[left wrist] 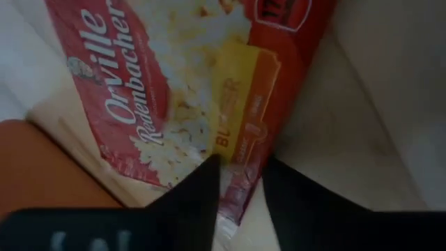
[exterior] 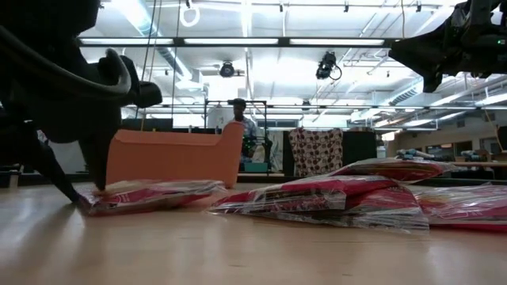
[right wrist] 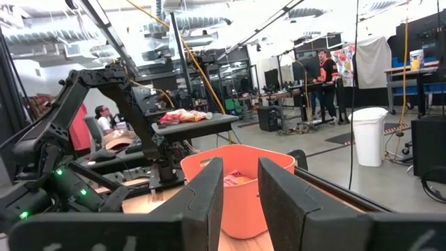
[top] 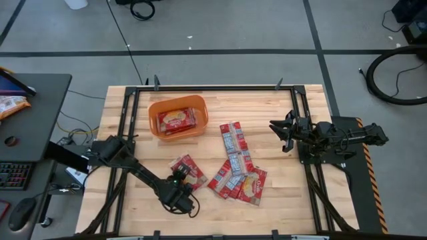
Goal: Sort popcorn bags into baskets
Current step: Put the red popcorn bag into the orange container
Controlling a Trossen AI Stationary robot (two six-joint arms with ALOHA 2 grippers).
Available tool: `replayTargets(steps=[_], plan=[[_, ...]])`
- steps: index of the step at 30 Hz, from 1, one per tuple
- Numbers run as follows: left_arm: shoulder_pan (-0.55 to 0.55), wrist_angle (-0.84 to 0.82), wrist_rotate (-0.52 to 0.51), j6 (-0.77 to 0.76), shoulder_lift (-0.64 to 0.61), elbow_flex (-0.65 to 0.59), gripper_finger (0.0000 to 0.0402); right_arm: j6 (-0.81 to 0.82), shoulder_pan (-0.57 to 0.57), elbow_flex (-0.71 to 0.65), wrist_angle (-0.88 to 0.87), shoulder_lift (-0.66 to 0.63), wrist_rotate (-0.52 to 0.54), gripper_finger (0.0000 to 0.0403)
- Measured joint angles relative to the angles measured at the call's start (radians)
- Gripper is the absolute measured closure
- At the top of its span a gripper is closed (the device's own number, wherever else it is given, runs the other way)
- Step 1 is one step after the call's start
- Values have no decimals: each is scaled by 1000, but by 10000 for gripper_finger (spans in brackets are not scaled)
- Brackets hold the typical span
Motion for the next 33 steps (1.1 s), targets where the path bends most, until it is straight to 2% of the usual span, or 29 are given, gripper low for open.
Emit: replayTargets(steps=[4,6,11,21,28,33], plan=[[6,28,-1,-52,3,-1,375,0,0,0,0,0,0,307],[11,33,-4,-107,4,-1,390,0,0,0,0,0,0,307],[20,-13,-7,-154,2,39,397,0,0,0,0,0,0,307],[64,-278,-108,-261,-107,211,400,0,0,0,0,0,0,307],[111,-465,-219,-423,-183,309,400,0,0,0,0,0,0,307],[163,-574,-286,-595,-233,328,401,0,0,0,0,0,0,307]])
